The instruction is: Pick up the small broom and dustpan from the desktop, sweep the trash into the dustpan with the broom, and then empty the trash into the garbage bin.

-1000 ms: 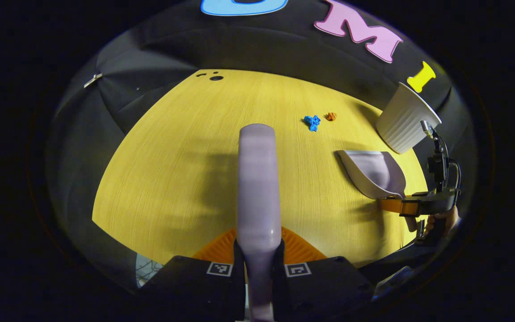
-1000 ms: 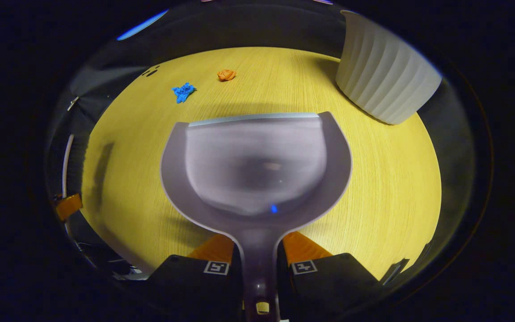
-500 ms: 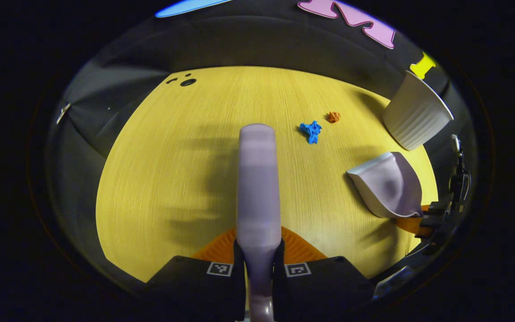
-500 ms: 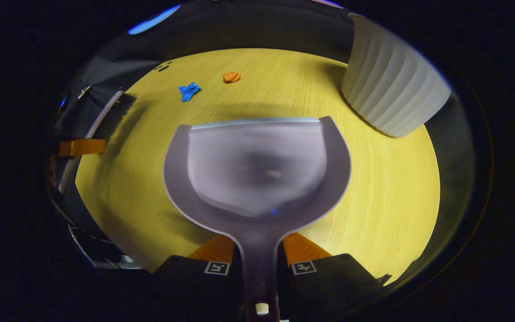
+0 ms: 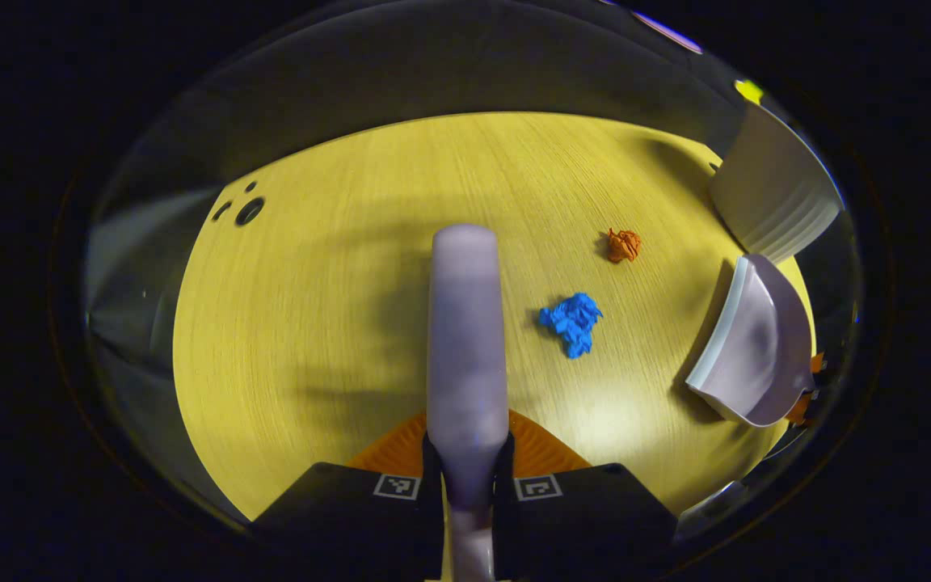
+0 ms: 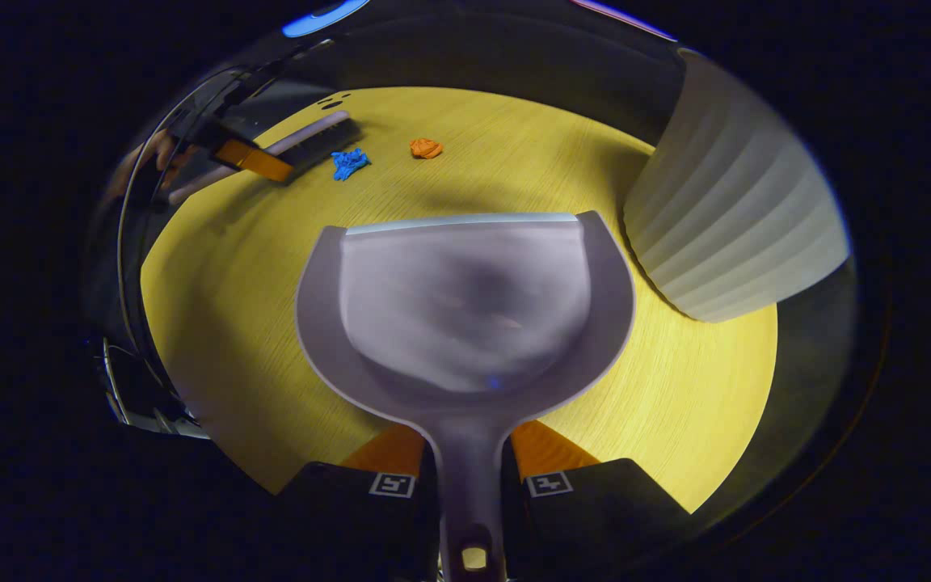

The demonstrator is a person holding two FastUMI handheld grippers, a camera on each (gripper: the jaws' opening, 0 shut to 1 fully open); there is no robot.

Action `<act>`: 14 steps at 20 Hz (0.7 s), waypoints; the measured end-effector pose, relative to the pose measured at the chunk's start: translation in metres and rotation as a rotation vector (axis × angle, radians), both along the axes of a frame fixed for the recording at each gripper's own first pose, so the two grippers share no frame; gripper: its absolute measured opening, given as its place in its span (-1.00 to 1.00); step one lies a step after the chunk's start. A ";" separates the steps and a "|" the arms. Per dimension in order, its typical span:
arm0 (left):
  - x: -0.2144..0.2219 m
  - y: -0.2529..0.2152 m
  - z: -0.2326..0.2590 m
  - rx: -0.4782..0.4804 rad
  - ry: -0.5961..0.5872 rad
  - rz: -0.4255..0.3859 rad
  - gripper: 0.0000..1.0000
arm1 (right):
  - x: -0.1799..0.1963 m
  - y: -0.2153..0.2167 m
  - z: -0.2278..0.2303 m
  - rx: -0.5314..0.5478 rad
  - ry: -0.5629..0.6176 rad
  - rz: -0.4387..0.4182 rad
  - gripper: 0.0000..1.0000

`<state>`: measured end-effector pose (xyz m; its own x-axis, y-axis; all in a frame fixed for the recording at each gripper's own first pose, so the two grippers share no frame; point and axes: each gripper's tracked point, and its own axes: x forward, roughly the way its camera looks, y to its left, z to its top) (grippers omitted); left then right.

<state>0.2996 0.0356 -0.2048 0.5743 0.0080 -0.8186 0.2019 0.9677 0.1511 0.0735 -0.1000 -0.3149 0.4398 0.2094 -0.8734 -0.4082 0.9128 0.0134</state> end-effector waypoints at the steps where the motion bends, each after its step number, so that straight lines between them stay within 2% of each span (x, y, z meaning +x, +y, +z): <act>1: 0.009 -0.002 0.000 0.036 0.009 -0.037 -0.44 | 0.003 0.002 0.000 -0.005 -0.001 0.025 -0.30; 2: 0.018 -0.007 0.001 0.064 0.007 -0.077 -0.46 | 0.006 0.004 -0.002 -0.010 -0.001 0.052 -0.40; 3: 0.026 -0.012 0.002 0.089 0.003 -0.119 -0.41 | 0.007 0.006 -0.004 -0.014 0.002 0.076 -0.30; 7: 0.050 -0.040 0.006 0.153 0.015 -0.297 -0.43 | 0.007 0.013 -0.009 0.004 0.028 0.126 -0.30; 9: 0.050 -0.060 0.006 0.159 0.045 -0.404 -0.43 | 0.006 0.012 -0.009 0.005 0.028 0.138 -0.30; 10: 0.048 -0.072 0.005 0.154 0.062 -0.452 -0.47 | 0.005 0.010 -0.010 0.006 0.023 0.143 -0.39; 11: 0.046 -0.081 0.004 0.151 0.079 -0.495 -0.43 | 0.003 0.010 -0.010 0.005 0.022 0.148 -0.20; 12: 0.043 -0.093 0.001 0.147 0.095 -0.534 -0.43 | 0.003 0.010 -0.011 0.003 0.019 0.152 -0.30; 13: 0.040 -0.101 -0.002 0.137 0.114 -0.565 -0.40 | 0.003 0.009 -0.011 -0.001 0.014 0.157 -0.20; 14: 0.035 -0.111 -0.004 0.124 0.134 -0.589 -0.43 | 0.004 0.009 -0.009 -0.004 0.009 0.161 -0.20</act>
